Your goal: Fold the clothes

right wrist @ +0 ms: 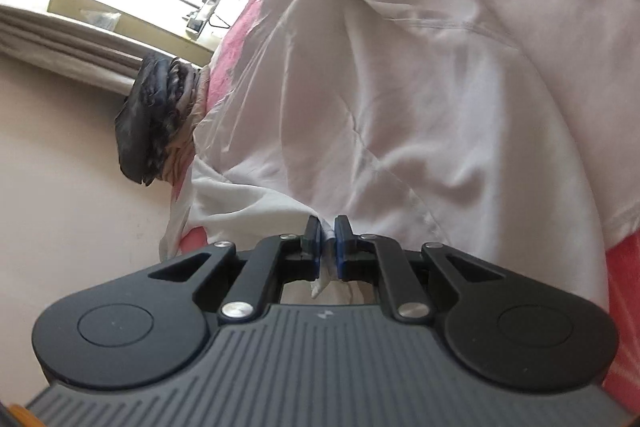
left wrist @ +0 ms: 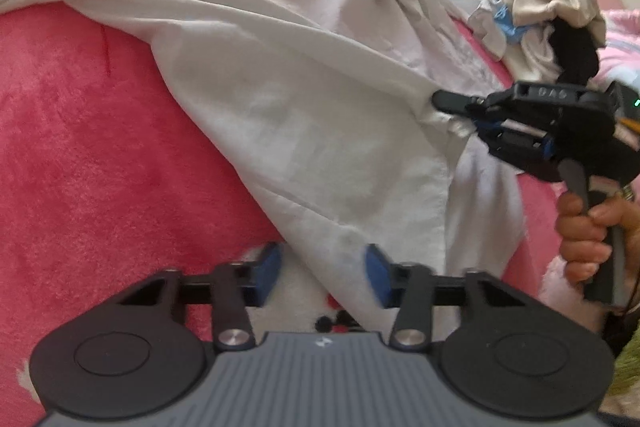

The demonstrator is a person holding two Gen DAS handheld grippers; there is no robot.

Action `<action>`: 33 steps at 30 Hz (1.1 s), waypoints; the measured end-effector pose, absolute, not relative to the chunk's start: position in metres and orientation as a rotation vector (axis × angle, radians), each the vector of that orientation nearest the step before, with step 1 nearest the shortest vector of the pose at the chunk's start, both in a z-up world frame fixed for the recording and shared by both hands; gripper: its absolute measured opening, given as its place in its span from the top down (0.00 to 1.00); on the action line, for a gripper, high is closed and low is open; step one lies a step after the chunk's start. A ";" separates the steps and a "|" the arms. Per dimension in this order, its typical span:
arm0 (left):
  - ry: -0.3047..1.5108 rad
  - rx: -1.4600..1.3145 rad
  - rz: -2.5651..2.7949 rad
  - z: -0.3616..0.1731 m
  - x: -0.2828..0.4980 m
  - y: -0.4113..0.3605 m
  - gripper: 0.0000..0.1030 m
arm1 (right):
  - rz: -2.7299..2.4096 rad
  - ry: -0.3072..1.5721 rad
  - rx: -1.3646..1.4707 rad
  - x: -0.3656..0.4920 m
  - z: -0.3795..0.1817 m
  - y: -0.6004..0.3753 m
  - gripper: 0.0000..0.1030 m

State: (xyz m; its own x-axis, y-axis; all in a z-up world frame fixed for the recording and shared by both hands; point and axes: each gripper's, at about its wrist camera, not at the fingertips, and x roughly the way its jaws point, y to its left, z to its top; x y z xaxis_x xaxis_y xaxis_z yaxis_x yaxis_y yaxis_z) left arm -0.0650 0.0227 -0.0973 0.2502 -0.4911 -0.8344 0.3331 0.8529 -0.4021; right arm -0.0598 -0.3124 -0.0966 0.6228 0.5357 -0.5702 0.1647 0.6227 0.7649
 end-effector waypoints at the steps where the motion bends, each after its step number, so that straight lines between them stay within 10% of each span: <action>1: 1.195 -0.148 -0.555 -0.097 -0.065 0.023 0.88 | 0.254 0.900 0.898 -0.057 -0.098 -0.312 0.94; 19: 1.261 -0.233 -0.361 -0.099 -0.096 0.142 0.98 | 0.458 1.185 0.818 -0.068 -0.103 -0.250 0.90; 27: 1.068 -0.172 -0.504 -0.067 -0.104 0.117 0.52 | 0.374 1.080 0.949 -0.087 -0.087 -0.275 0.70; 33: 0.997 -0.063 -0.753 -0.069 -0.098 0.046 0.51 | 0.280 1.125 0.892 -0.089 -0.094 -0.276 0.67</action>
